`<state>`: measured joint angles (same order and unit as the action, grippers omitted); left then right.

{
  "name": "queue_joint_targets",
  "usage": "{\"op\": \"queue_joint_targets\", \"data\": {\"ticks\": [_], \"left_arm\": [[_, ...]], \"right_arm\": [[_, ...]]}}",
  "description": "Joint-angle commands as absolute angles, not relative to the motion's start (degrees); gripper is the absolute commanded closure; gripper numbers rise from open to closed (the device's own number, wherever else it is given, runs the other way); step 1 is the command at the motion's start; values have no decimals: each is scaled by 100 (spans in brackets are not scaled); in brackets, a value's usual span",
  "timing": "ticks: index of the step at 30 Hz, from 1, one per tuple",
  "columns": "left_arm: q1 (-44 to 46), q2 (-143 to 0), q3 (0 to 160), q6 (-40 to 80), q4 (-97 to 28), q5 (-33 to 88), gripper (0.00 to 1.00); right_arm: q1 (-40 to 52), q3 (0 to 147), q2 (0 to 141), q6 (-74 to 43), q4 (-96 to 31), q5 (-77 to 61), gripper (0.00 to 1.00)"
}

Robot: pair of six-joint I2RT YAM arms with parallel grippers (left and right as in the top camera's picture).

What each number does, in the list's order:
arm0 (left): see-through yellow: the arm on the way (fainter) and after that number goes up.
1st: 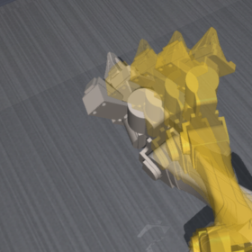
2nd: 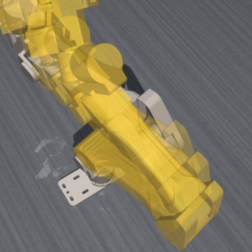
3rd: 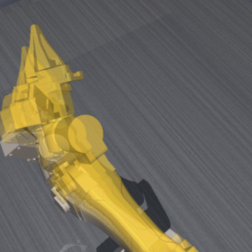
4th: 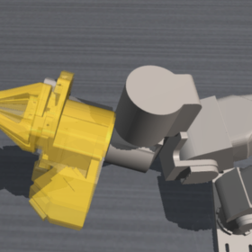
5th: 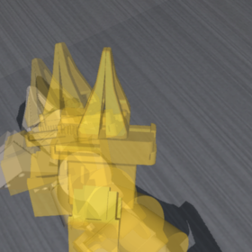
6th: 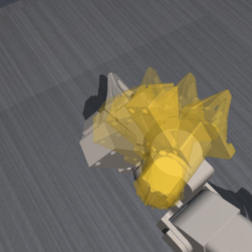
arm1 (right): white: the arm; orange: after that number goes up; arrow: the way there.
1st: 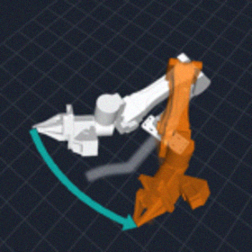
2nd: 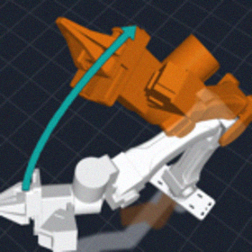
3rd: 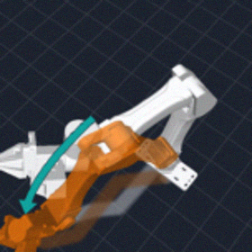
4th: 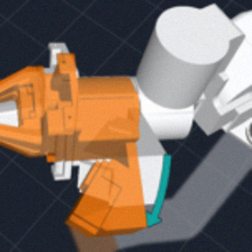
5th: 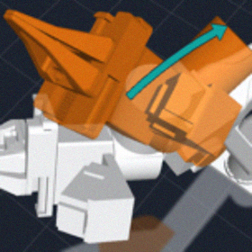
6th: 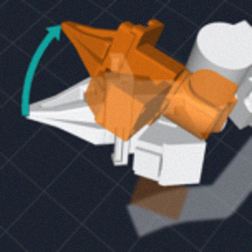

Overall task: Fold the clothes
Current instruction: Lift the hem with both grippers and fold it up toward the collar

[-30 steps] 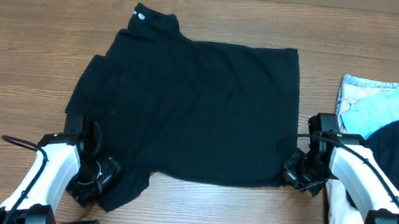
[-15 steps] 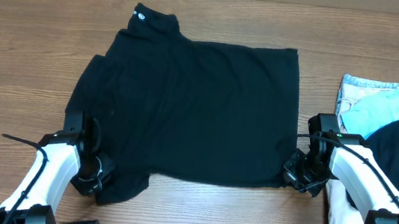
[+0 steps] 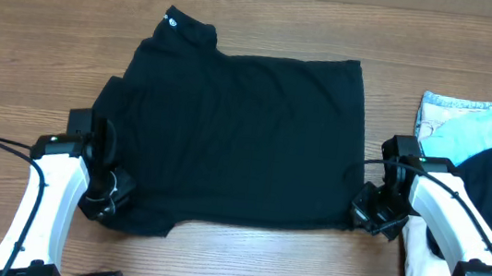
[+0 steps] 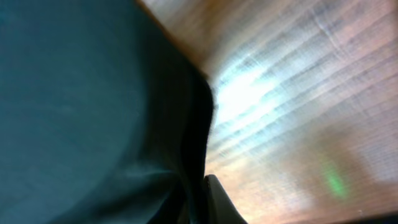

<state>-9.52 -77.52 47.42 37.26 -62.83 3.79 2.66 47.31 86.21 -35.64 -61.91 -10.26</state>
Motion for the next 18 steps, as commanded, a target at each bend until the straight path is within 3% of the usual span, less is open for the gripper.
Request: {"op": "queue_joint_targets", "data": {"ticks": [1, 18], "left_arm": [[-974, -7745, 4943, 3616, -6250, 246, 96], [-972, -7747, 4945, 3441, -5240, 1013, 96]], "right_arm": [[250, 4873, 8637, -3555, -6034, -1083, 96], [250, 4873, 8639, -3664, -4910, -1686, 96]]}}
